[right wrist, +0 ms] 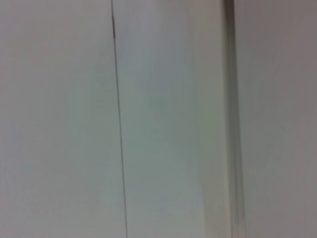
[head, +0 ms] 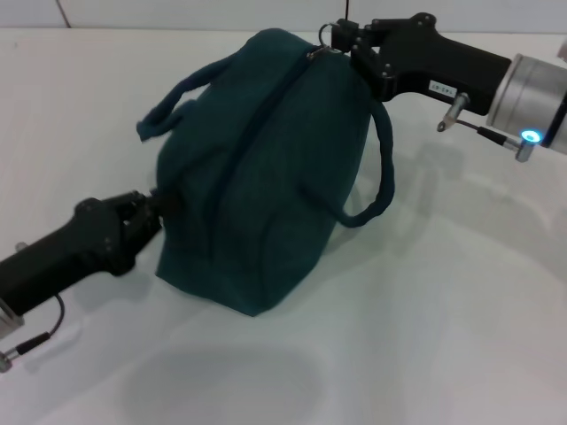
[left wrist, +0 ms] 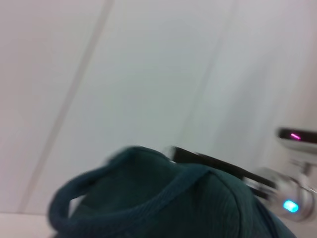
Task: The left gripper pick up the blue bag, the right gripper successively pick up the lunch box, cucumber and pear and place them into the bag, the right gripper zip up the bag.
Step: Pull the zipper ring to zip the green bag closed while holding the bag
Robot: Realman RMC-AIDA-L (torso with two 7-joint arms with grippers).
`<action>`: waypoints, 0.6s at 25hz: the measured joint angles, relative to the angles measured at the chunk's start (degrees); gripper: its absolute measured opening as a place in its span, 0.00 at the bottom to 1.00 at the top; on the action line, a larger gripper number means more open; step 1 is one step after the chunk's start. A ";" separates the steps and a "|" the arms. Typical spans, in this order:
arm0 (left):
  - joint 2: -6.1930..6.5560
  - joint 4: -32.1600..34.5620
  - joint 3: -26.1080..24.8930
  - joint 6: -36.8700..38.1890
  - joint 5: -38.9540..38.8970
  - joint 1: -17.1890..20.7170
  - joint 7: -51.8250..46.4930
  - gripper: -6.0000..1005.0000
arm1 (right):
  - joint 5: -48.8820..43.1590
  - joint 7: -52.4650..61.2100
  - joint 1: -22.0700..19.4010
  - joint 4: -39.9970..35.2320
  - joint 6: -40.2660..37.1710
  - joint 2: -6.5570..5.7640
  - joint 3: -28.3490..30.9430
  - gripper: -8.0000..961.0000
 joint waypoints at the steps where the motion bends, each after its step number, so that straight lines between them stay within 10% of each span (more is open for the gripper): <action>1: -0.15 0.00 -1.00 -0.57 -0.04 0.01 -0.33 0.09 | 0.01 -0.16 -0.37 -0.35 -0.02 -0.02 0.06 0.02; 15: -0.87 -0.03 -0.85 -1.32 0.33 -1.89 -4.34 0.16 | 0.04 -0.91 -1.32 -1.03 -0.02 -0.37 0.20 0.02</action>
